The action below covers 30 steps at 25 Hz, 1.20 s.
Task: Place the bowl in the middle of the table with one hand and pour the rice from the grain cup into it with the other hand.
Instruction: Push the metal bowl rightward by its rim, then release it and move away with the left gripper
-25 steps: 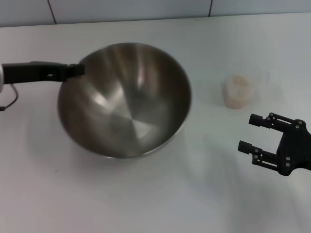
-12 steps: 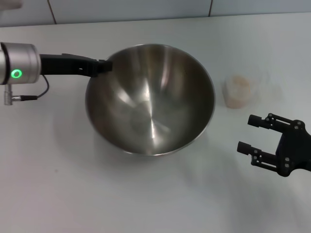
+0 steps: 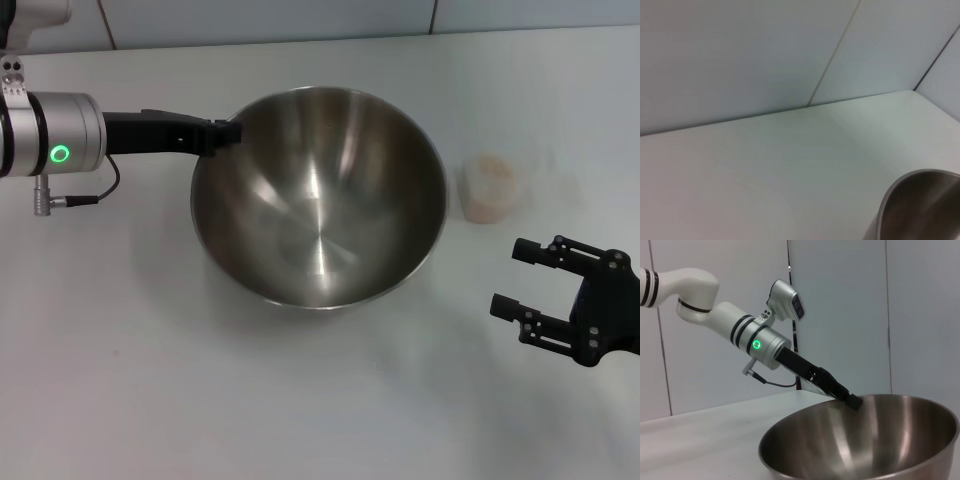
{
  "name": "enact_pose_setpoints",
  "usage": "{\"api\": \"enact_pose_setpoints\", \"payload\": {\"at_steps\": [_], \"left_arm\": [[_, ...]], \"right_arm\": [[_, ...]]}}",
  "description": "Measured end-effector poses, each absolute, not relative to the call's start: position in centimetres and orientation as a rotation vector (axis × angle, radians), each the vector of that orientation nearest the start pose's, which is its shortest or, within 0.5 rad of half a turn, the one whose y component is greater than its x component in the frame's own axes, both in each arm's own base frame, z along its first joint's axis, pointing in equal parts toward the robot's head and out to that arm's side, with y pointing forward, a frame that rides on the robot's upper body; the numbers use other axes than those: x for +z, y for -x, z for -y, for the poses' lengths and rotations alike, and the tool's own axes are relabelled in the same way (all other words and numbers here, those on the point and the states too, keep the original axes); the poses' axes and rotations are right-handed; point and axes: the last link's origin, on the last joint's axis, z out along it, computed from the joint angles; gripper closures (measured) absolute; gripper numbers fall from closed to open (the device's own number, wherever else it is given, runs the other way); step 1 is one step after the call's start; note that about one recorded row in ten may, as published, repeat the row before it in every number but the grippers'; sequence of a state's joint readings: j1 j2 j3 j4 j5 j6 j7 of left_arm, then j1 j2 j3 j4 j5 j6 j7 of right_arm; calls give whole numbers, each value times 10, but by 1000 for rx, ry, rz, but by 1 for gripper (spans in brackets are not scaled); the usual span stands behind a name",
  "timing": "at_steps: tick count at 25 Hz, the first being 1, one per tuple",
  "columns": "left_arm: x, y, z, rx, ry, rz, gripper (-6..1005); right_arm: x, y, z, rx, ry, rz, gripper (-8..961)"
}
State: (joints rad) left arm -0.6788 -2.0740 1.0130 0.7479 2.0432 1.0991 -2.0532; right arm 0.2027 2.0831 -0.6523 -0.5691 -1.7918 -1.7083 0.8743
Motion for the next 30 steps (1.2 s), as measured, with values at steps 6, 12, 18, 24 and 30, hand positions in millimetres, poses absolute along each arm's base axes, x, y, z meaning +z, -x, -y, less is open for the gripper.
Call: {"api": "enact_pose_setpoints", "payload": {"at_steps": [6, 12, 18, 24, 30], "left_arm": [[-21, 223, -409, -395, 2472, 1090, 956], [-23, 225, -409, -386, 2473, 1078, 956], [-23, 224, -409, -396, 2486, 1035, 956], [-20, 222, -408, -477, 2487, 969, 940], [-6, 232, -402, -625, 2417, 891, 817]], "right_arm": [[7, -326, -228, 854, 2490, -366, 320], [7, -325, -229, 851, 2491, -349, 322], [7, -325, -230, 848, 2490, -348, 324], [7, -326, -230, 845, 2488, -350, 325], [7, -326, -230, 843, 2487, -351, 327]]}}
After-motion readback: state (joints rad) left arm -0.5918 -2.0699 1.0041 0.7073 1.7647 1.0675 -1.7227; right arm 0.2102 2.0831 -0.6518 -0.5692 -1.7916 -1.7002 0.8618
